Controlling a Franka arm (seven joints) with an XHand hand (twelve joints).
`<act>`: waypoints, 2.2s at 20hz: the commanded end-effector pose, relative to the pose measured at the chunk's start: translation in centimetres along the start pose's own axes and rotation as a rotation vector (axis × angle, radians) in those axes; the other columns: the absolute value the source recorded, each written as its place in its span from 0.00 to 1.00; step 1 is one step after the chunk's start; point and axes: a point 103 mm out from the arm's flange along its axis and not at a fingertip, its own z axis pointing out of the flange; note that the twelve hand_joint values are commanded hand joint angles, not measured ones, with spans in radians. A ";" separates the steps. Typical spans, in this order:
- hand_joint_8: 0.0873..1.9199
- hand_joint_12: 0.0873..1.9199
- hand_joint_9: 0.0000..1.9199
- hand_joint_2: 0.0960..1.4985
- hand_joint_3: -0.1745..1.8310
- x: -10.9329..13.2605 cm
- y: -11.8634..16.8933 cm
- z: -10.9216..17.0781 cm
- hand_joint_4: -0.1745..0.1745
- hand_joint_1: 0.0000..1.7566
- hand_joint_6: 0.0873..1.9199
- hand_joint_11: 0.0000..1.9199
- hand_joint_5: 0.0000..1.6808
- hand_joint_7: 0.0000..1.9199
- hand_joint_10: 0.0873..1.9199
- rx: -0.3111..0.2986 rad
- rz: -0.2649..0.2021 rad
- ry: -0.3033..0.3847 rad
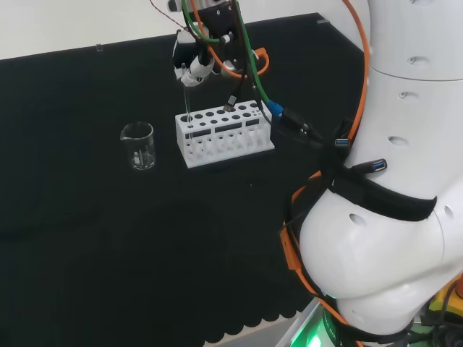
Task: Take the glass rod from the white test tube rack.
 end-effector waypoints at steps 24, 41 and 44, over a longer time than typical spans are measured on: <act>0.51 0.34 0.77 0.77 0.00 1.0 -0.2 -2.3 0.00 0.72 0.50 0.78 0.58 0.54 0.36 -0.166 0.001 -0.084; 0.45 0.34 0.84 0.75 0.00 0.8 -6.6 -7.7 0.00 0.73 0.43 0.81 0.63 0.58 0.30 -0.292 0.013 -0.021; 0.45 0.34 0.84 0.75 0.00 1.1 -7.5 -8.5 0.00 0.73 0.43 0.81 0.63 0.58 0.30 -0.298 -0.002 -0.027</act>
